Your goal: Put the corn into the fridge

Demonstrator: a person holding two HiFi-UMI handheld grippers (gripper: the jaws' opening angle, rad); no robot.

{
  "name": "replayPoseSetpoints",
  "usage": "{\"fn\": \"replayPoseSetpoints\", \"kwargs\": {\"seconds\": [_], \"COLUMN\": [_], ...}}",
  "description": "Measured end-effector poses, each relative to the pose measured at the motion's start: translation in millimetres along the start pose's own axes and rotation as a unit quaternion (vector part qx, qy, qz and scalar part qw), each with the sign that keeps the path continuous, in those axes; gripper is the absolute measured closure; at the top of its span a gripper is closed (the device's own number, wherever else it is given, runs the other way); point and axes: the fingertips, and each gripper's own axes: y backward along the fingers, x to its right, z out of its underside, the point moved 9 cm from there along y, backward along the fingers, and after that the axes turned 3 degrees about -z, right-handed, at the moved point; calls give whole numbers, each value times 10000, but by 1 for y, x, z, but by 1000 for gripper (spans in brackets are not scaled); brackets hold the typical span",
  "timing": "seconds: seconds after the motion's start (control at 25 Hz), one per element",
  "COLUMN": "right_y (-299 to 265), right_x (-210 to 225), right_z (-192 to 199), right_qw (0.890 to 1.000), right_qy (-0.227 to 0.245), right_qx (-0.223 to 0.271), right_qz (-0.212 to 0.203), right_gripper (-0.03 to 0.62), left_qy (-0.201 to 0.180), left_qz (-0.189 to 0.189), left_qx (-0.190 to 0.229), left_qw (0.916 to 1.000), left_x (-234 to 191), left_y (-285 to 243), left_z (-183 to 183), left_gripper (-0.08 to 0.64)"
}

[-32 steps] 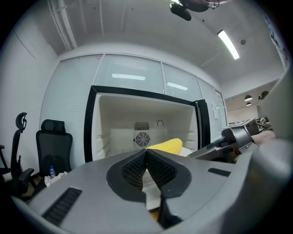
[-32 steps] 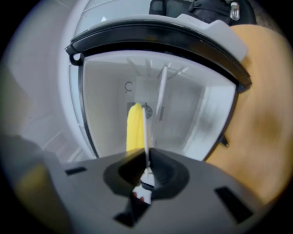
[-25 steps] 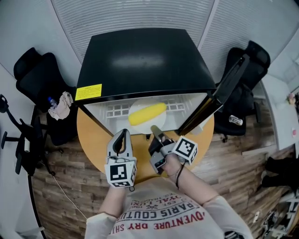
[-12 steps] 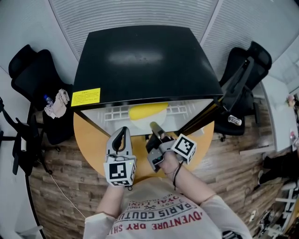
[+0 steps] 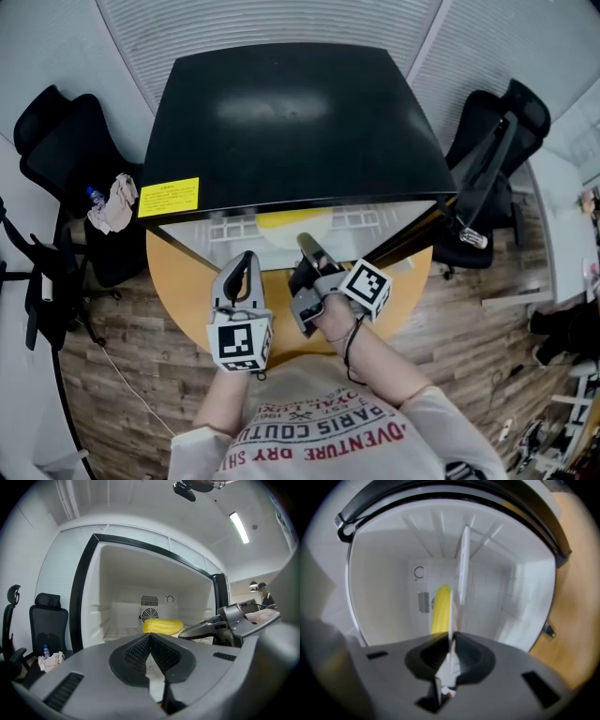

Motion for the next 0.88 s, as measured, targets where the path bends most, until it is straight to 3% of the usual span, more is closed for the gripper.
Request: {"fn": "replayPoseSetpoints", "kwargs": {"seconds": [0.88], "right_y": [-7], "right_x": [1], "right_z": [0], "right_qw": [9995], "right_qy": [142], "right_qx": [-15], "right_qz": [-278], "right_gripper": [517], "left_qy": [60], "left_qz": [47], "left_qx": [-130], "left_qw": [9999], "left_x": [4], "left_y": [-6], "left_z": [8], "left_gripper": [529]}}
